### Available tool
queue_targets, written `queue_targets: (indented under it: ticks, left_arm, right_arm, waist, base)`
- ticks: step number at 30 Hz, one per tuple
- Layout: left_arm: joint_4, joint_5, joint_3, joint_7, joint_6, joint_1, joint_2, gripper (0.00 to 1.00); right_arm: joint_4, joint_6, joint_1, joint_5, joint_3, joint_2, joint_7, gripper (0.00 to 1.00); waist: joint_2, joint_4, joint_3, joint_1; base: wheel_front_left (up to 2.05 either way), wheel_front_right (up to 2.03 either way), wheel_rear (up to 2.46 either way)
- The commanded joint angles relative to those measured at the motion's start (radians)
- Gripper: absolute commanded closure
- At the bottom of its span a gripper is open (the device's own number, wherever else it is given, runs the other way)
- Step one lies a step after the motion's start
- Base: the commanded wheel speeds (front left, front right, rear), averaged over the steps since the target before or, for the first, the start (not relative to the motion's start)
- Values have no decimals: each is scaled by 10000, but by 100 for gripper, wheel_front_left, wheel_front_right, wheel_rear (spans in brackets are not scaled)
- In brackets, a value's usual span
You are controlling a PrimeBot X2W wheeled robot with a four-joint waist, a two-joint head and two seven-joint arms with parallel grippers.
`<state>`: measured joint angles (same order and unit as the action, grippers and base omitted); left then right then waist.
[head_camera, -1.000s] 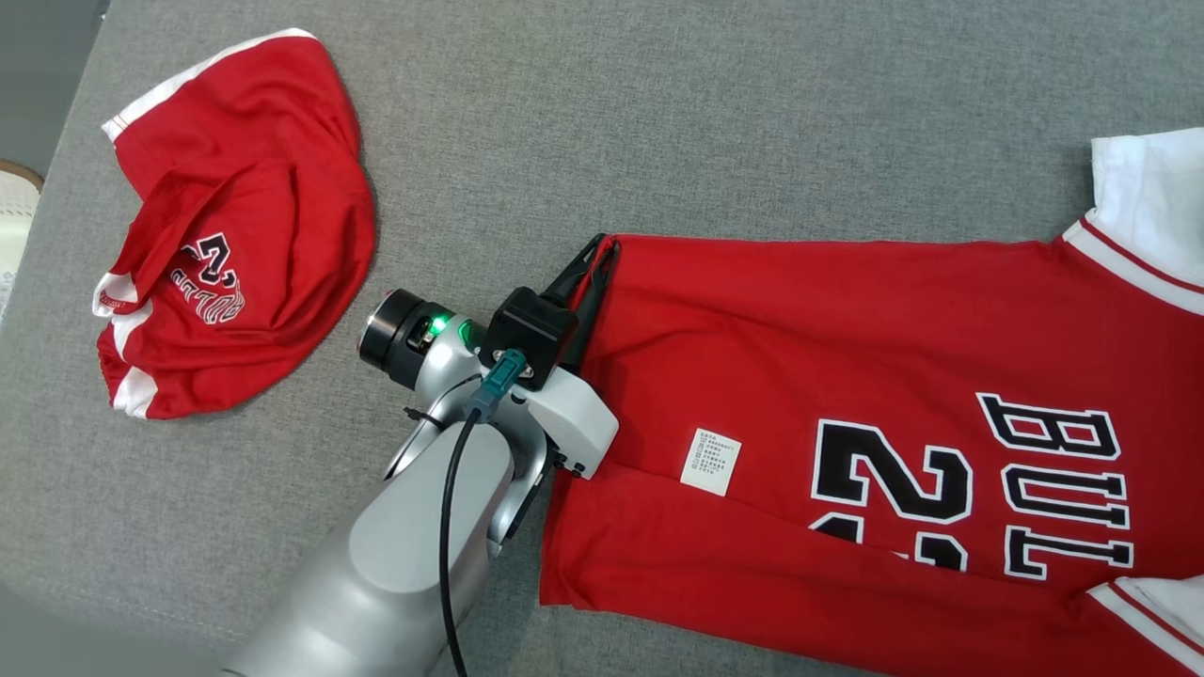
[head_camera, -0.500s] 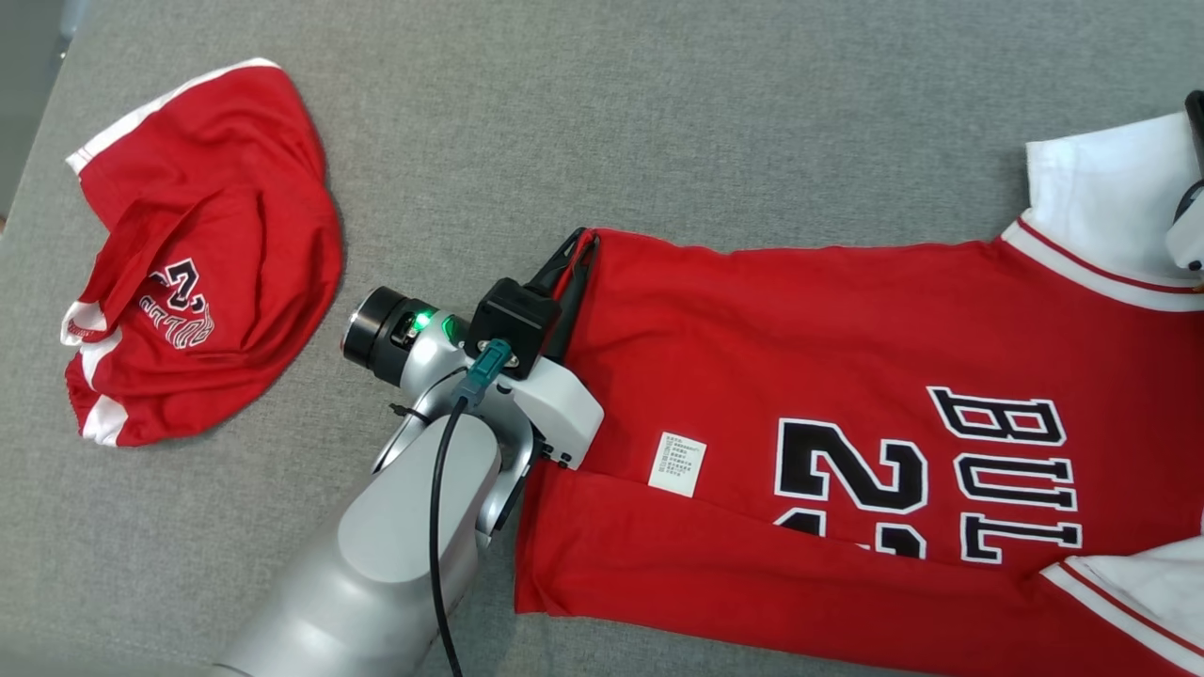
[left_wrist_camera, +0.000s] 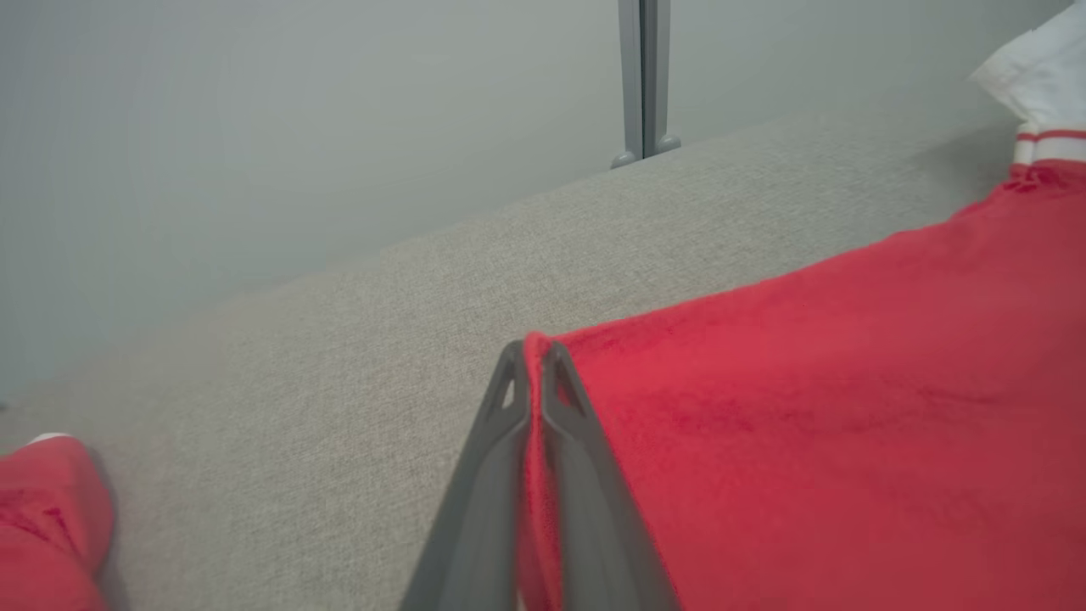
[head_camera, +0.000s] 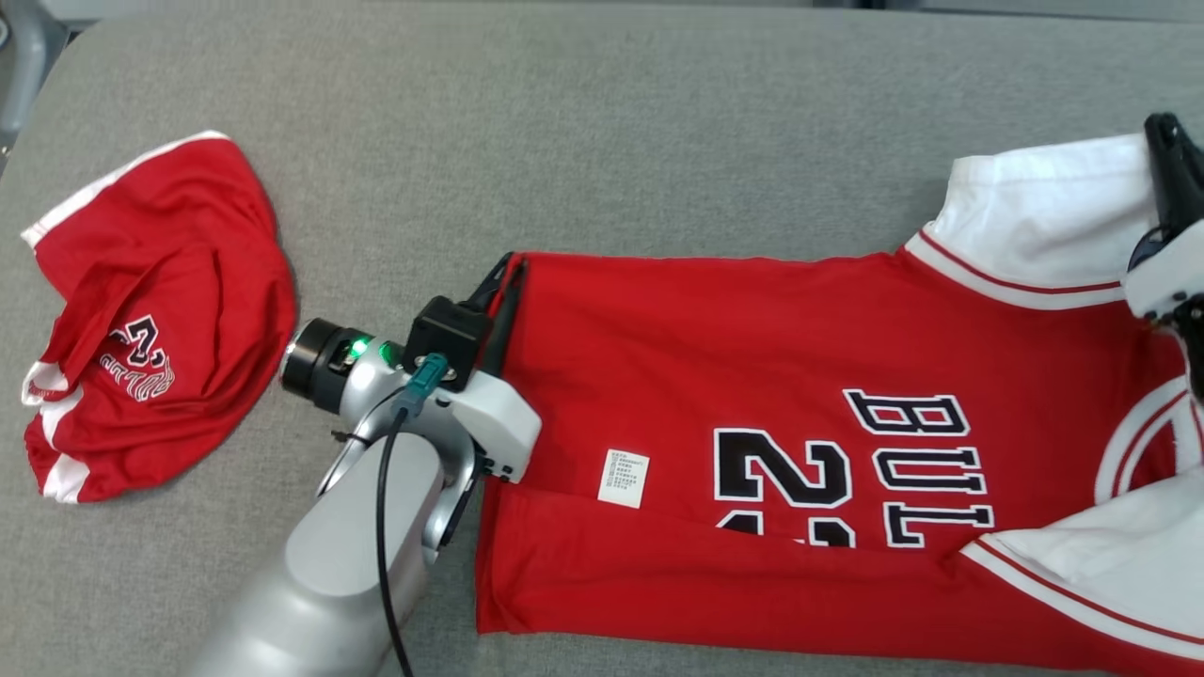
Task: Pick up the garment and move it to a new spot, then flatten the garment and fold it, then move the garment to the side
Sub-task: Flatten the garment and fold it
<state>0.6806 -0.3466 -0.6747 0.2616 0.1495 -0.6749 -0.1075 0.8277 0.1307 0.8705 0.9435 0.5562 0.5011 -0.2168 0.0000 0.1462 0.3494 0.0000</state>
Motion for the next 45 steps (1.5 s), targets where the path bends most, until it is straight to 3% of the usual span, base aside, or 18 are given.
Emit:
queue_targets:
  ticks: [1,9,24,28,34,45]
  left_arm:
    - [58,-24,48,46,-10,198,-113,100]
    - [269,173,-126,45,-94,574,-461,100]
    - [-125,792,-1148,-370,-507,1523,-1603,100]
    - [-523,937,-1433,-626,-596,1842,-1973,85]
    - [-1411,1010,-1708,-1031,-629,2320,-2480,100]
    - [-2810,895,-2072,-1751,-693,2943,-2933,100]
  right_arm:
    - [-193,0,-341,247,10,60,-150,100]
    - [-1385,0,-1784,1279,60,366,-247,100]
    - [-4071,0,-4925,2730,178,1624,1231,100]
    - [-4620,0,-5536,2988,47,2015,1784,100]
    - [-5328,0,-6218,3181,-235,2520,2673,100]
    - [-6142,0,-7356,3096,-1026,3012,4635,100]
  waist:
    - [0,-209,-301,0]
    - [0,-471,-920,0]
    - [0,-885,-1603,0]
    - [0,-952,-1699,0]
    - [0,-957,-1892,0]
    - [0,-838,-2209,0]
  base:
    - [0,0,0]
    - [0,0,0]
    - [0,0,0]
    - [0,0,0]
    - [0,0,0]
    - [0,0,0]
